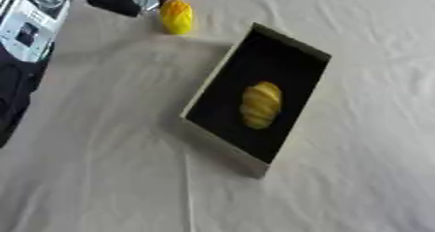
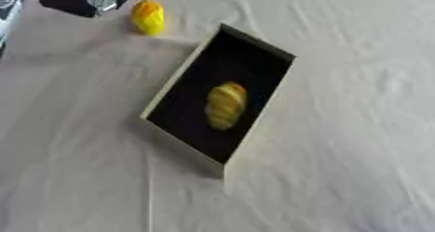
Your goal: Pick up objects on the table and place them in the box.
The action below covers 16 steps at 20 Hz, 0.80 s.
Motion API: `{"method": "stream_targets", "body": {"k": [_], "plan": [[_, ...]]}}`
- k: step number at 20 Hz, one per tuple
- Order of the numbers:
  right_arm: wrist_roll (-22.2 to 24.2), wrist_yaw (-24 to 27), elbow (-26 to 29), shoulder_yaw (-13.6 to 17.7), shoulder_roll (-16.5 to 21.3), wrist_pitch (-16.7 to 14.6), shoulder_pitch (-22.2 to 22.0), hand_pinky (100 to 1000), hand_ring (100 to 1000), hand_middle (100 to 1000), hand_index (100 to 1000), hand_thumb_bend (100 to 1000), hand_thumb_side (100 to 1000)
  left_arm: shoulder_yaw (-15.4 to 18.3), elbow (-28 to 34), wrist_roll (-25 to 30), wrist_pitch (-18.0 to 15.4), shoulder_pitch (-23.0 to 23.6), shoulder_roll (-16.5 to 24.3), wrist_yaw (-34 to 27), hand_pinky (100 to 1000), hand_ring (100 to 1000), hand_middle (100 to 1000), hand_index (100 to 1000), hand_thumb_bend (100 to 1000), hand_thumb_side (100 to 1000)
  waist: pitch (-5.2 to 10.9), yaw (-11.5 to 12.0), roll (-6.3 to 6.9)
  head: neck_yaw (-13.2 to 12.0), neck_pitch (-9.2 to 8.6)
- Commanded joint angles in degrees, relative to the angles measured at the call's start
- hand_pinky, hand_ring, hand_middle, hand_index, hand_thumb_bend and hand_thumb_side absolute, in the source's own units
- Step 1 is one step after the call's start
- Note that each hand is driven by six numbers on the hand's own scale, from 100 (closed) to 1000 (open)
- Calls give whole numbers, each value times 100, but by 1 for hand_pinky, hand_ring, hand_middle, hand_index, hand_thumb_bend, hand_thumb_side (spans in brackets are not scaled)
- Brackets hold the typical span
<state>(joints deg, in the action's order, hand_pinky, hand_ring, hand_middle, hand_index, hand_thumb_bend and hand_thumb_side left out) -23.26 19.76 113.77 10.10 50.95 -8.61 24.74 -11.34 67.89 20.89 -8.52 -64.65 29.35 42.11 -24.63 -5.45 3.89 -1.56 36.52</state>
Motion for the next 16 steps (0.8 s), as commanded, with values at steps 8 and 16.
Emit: {"method": "stream_targets", "body": {"k": [8,16], "plan": [[-14,-43,82,85,-3,48,81,877,790,752,778,100,527,303,-675,-123,-123,-286,161,283,911,913,858,907,332,567,-44,-170,26,-162,-296],[20,-43,82,61,-58,91,147,878,791,751,777,100,541,385,-907,-25,-90,-389,127,212,912,916,862,910,329,660,-190,-274,76,-222,-365]]}}
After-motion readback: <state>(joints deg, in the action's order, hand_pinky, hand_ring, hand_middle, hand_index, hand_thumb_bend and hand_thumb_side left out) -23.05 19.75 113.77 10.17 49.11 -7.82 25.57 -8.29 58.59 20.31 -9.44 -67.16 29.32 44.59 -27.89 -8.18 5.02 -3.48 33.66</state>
